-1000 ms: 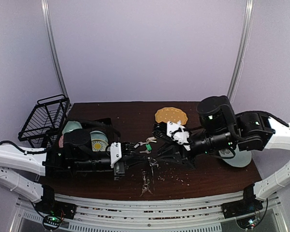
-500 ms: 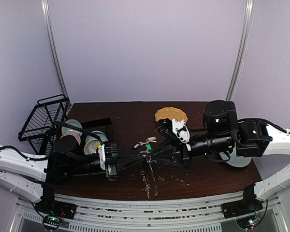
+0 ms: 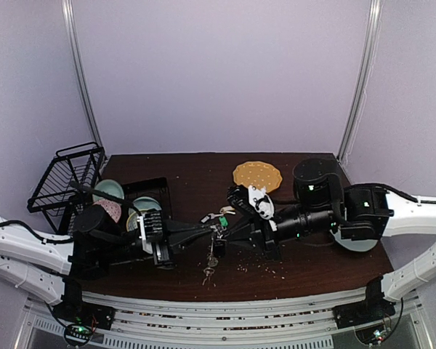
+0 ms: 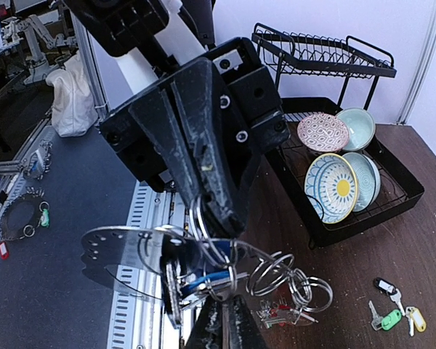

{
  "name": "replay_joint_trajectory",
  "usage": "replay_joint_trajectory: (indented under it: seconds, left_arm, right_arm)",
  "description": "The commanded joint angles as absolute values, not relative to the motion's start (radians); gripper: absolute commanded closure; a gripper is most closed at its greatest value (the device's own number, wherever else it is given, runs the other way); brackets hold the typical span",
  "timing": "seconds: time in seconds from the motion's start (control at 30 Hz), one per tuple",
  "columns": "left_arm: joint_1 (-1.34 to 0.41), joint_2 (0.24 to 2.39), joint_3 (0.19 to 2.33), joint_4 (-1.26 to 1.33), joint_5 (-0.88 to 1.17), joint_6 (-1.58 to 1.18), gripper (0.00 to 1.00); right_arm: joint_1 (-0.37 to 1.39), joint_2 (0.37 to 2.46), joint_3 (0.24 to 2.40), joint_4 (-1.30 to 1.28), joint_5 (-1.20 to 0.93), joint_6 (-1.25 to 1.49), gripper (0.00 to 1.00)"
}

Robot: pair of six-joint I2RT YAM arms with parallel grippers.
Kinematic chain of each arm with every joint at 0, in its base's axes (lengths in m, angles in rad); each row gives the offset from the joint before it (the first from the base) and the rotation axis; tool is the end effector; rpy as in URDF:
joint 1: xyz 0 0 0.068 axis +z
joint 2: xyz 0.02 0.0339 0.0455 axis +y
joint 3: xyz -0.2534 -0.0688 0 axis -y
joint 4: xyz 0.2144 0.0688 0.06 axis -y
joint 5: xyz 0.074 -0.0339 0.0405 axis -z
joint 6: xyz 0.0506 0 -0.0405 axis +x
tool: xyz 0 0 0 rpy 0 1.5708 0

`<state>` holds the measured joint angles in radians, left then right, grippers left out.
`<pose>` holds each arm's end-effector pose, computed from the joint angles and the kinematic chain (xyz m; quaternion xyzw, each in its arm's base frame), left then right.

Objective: Put the keys on the keyring

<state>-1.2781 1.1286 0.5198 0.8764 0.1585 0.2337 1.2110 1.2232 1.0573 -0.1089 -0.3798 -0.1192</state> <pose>0.0620 -0.2334 0.3019 0.4605 0.3967 -0.4370 0.6630 0.0780 0.2607 0.3427 -0.5728 0.5458 0.4364 0.4285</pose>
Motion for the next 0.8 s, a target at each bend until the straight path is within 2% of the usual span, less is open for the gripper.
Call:
replay_joint_trajectory:
  seconds: [0.0,0.23,0.4,0.5,0.57,0.77]
  left_arm:
    - [-1.282,1.133,0.509,1.026,0.150,0.225,1.00]
    - [-1.282,1.121,0.488,1.036,0.141,0.210,1.00]
    - [-1.282,1.126,0.495,1.035,0.143,0.210,1.00]
    - [-1.282,1.125,0.497,1.029,0.142,0.209,1.00]
    - [-1.282,1.123,0.502,1.020,0.141,0.210,1.00]
    - [-1.282,1.123,0.506,1.001,0.135,0.217,1.00]
  right_arm:
    - [1.209,1.216,1.052,-0.077,-0.405,-0.091,0.92]
    - [1.155,1.088,1.041,-0.102,-0.423,-0.129,0.77]
    - [1.161,1.172,1.109,-0.053,-0.451,-0.108,0.76]
    - [1.175,1.217,1.129,-0.046,-0.466,-0.134,0.70]
    - [1.178,1.236,1.143,-0.045,-0.485,-0.142,0.70]
    - [1.180,1.242,1.148,-0.023,-0.517,-0.130,0.80]
